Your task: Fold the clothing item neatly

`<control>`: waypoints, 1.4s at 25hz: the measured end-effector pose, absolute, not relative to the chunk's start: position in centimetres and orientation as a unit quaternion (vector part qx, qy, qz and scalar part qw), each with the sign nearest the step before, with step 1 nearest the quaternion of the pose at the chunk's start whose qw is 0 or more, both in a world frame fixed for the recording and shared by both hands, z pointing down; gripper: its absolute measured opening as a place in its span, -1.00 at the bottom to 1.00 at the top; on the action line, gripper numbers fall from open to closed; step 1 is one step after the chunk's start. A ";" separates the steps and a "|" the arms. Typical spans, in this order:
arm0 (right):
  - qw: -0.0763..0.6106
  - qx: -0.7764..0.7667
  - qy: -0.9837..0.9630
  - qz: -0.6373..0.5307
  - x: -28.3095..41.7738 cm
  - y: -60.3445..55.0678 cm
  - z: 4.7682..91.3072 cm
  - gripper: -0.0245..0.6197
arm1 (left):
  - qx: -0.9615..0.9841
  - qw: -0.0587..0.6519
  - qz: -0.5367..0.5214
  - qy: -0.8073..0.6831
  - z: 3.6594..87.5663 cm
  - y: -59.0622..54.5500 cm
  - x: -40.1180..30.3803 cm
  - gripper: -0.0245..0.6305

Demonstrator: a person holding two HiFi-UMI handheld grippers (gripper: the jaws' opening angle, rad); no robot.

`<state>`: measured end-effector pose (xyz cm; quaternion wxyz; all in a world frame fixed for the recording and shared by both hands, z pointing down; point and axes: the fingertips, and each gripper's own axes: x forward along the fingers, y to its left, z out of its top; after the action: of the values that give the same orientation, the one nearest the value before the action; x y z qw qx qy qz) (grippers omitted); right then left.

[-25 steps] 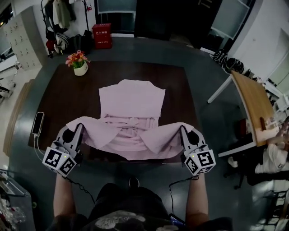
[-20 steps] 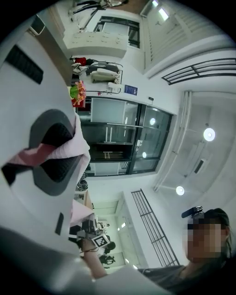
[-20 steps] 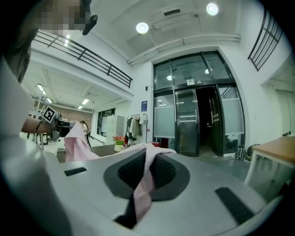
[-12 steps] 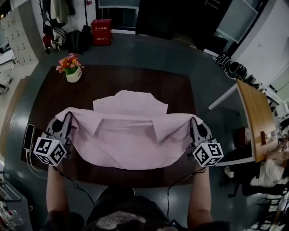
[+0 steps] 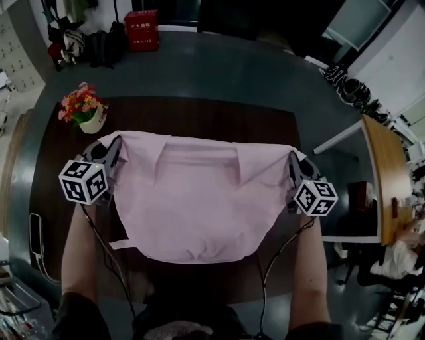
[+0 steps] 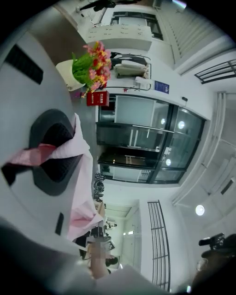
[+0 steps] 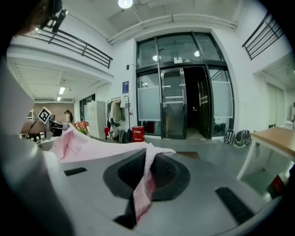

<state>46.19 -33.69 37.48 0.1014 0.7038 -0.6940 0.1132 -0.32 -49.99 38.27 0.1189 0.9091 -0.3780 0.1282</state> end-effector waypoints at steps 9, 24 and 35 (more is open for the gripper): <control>0.204 0.709 -0.639 0.218 48.8 -39.5 48.6 -0.74 | 0.886 0.152 0.257 -0.356 49.1 -56.1 2.8 -0.84; 0.230 0.754 -0.582 0.200 48.7 -36.6 48.9 -0.26 | 0.873 0.139 0.291 -0.366 50.0 -53.4 0.0 0.04; 0.100 0.767 -0.625 0.102 41.2 -25.4 38.0 -0.34 | 0.908 0.125 0.172 -0.360 40.4 -37.6 2.4 0.03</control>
<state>41.18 -25.42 37.99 0.1004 0.7675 -0.6249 0.1019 2.37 -37.59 40.43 0.1252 0.9084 -0.3600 0.1717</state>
